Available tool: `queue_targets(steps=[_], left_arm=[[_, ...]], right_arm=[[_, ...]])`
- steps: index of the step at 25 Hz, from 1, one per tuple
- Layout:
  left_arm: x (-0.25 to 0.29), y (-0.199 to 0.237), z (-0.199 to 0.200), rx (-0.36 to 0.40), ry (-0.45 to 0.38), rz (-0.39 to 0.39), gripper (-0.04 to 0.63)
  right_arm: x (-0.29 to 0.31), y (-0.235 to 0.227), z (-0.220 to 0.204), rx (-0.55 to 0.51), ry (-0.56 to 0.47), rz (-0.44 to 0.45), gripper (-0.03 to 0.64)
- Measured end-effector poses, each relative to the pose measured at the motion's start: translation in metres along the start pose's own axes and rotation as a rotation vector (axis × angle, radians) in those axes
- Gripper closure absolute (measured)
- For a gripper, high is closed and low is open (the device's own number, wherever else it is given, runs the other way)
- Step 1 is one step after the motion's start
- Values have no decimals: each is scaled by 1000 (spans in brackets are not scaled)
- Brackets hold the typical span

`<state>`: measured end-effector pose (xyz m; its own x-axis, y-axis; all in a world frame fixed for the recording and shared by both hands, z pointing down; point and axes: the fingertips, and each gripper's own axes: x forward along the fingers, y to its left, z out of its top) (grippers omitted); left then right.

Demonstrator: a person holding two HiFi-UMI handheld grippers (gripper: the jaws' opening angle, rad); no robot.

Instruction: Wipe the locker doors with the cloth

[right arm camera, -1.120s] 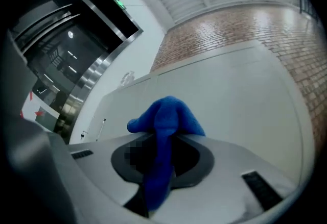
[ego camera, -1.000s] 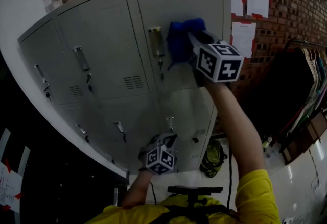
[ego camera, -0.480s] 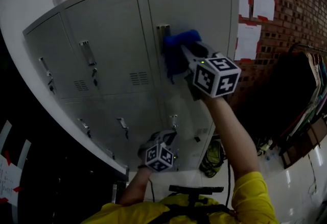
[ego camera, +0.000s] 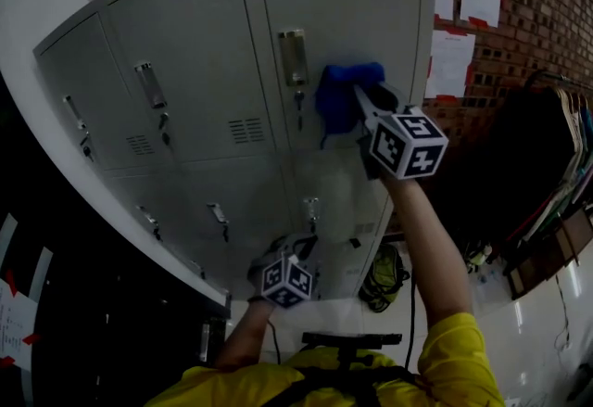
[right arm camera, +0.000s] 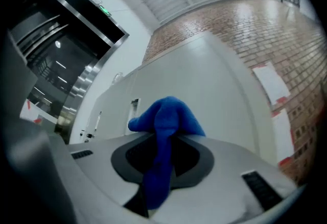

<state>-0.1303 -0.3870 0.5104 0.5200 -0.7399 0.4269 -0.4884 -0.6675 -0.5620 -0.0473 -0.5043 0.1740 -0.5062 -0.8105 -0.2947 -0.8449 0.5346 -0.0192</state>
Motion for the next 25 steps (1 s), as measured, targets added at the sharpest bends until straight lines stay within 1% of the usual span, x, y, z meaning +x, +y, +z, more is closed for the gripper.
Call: queue_targets(steps=[4,5,6,7,8,9,11,13,15,16,18,20,22,23,25], left_arm=[[4,-2,3,3,-8,-3,597],[5,-2,2,8,-7,-4,597],[7,-3,2,12,-3,-6,597],[8,-3,2,14,0,-8,597],[7,-3,2,13,3,-10,597],[6,-2,2,10,5,-9,597],[4,0,3,-7,4,0,597],[1,0,2,-19,12,6,597],[-2,0,-2,-22,23,8,597],[-4,-1,-5,-23,27,10,597],[-8,-2,-9,-30,32,16,597],[-10,-3,-11,-38,40,13,597],[-9,-5,-11,-39,36,12,597],[-9,-5,-10,-39,31,15,597],[-11,-3,-11,-37,29,22,597]], right_arm=[[-59,-99,2,24,-13,-209,545],[-70,-117,2,34,-19,-246,545],[-77,-127,3,46,-26,-263,545],[-79,-125,2,57,-33,-251,545],[-75,-112,0,58,-34,-212,545],[-66,-89,-5,46,-27,-153,545],[-41,-26,-27,4,19,-17,545],[-11,36,-63,-5,96,104,545],[16,76,-96,38,148,161,545],[26,89,-105,65,151,177,545],[35,104,-110,98,140,213,545],[34,101,-106,105,139,221,545],[21,73,-95,119,124,179,545],[9,50,-89,124,110,137,545],[-24,-10,-79,129,83,16,545]])
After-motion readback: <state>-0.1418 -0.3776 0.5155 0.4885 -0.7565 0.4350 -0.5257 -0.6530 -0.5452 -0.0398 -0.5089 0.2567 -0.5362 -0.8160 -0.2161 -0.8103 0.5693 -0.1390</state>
